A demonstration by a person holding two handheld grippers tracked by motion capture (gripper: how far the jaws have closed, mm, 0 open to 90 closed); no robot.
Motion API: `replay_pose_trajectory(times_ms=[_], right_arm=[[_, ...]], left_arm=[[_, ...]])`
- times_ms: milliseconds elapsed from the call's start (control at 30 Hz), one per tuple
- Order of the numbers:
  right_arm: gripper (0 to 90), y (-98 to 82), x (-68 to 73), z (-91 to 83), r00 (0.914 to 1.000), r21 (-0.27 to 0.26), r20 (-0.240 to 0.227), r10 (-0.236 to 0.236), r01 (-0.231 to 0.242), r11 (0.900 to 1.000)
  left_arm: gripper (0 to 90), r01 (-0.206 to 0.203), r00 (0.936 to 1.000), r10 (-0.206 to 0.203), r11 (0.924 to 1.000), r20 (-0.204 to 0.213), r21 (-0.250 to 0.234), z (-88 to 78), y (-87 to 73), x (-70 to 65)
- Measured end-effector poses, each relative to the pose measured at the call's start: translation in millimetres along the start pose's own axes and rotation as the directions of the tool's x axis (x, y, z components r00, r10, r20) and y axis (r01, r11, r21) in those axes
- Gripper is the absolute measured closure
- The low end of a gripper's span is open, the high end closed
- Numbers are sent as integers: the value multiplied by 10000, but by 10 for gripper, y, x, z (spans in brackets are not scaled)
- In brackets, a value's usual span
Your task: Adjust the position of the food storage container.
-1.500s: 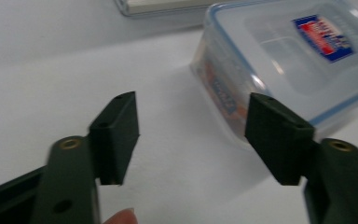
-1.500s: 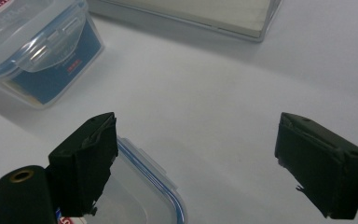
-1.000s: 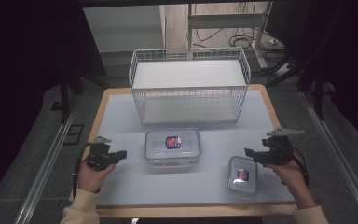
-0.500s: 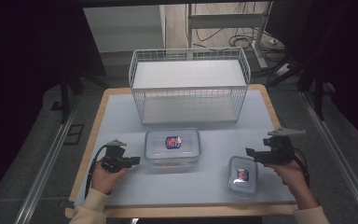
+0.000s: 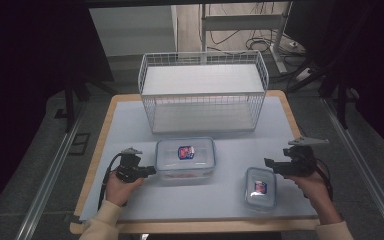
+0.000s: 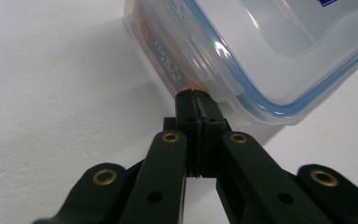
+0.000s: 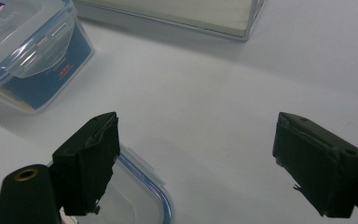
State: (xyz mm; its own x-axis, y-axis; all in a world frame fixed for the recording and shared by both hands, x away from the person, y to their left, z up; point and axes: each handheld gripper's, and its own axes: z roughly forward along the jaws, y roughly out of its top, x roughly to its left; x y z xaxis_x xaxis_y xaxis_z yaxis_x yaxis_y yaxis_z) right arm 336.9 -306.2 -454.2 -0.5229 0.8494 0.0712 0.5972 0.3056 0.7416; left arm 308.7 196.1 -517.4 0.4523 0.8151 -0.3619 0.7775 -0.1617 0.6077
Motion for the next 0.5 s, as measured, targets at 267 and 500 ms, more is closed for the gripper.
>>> replay_pose_trajectory(times_ms=[267, 500], right_arm=[[145, -3, 13, 11, 10000, 35, -7, -11, 11, 10000], [145, -16, 0, 9, 10000, 65, -13, 30, -30, 10000]], left_arm=[[898, -146, 9998, 146, 9999, 94, 29, 136, 106, -108], [898, -54, 9998, 53, 10000, 165, 79, 251, 188, -79]])
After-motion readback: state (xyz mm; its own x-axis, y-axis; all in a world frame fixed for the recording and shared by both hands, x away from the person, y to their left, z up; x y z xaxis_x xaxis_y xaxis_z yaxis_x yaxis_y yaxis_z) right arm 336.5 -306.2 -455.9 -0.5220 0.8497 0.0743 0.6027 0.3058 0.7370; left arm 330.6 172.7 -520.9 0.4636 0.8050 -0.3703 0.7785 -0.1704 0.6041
